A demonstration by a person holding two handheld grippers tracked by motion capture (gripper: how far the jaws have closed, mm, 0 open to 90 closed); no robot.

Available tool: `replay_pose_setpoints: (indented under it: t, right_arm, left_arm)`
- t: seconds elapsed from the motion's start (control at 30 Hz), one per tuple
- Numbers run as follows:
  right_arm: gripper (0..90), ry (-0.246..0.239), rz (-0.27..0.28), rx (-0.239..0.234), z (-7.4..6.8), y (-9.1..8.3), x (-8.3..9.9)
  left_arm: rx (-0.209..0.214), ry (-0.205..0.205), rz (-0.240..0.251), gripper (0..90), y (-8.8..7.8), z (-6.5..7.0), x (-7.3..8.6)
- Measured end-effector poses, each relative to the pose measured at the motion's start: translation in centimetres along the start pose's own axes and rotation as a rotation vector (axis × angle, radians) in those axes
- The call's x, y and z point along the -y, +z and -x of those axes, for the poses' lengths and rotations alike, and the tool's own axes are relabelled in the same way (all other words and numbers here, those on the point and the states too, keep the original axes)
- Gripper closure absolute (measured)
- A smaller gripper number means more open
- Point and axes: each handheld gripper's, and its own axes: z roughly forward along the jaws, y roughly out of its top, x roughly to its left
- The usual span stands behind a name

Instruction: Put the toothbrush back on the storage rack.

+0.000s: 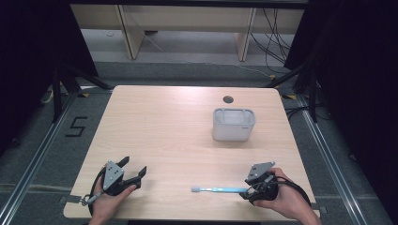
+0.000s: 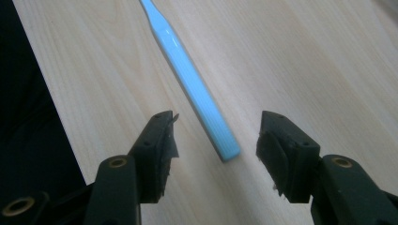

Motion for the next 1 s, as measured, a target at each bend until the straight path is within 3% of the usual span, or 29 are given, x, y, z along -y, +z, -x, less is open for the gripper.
replay_pose_setpoints:
  t: [0.13,0.17,0.23,0.27,0.37,0.4,0.57,0.7,0.83,0.97,1.0]
  right_arm:
    - [43.1,0.005,-0.024,-0.014,-0.3,0.2,-0.5]
    - [42.9,-0.025,-0.025,-0.015,-0.2,0.4,-0.7]
    - [43.0,-0.028,-0.038,-0.016,-0.3,0.4,-1.0]
    - [44.7,-0.063,-0.046,-0.018,-0.3,0.4,-1.4]
    - [46.2,-0.082,-0.056,-0.021,-0.4,0.4,-1.8]
    - [47.3,-0.124,-0.065,-0.018,-0.5,0.3,-2.3]
    - [49.7,-0.187,-0.077,-0.023,-0.8,0.2,-3.2]
    - [52.1,-0.243,-0.115,-0.048,-1.0,0.6,-3.9]
    - [54.7,-0.298,-0.182,-0.087,-1.0,1.2,-4.9]
    - [56.5,-0.323,-0.209,-0.097,-0.9,1.6,-5.4]
    - [57.9,-0.351,-0.242,-0.113,-0.9,1.9,-5.9]
  left_arm:
    - [0.0,-0.005,0.002,22.5,0.0,-0.2,0.0]
    - [-0.001,-0.006,0.002,22.6,-0.1,-0.2,0.0]
    - [-0.002,-0.008,0.002,23.0,-0.1,-0.3,0.0]
    - [-0.002,-0.009,0.012,23.8,-0.1,-0.4,0.0]
    - [-0.004,0.001,0.024,24.3,-0.1,-0.4,0.1]
    - [-0.01,0.011,0.032,24.9,-0.1,-0.3,0.1]
    - [-0.021,0.036,0.022,25.4,-0.1,0.0,0.1]
    - [-0.026,0.067,0.006,25.1,-0.1,0.2,0.0]
    - [-0.024,0.065,0.018,25.3,0.0,0.3,0.1]
    - [-0.026,0.067,0.015,25.3,-0.1,0.3,0.1]
    - [-0.026,0.071,0.01,25.4,-0.1,0.3,0.1]
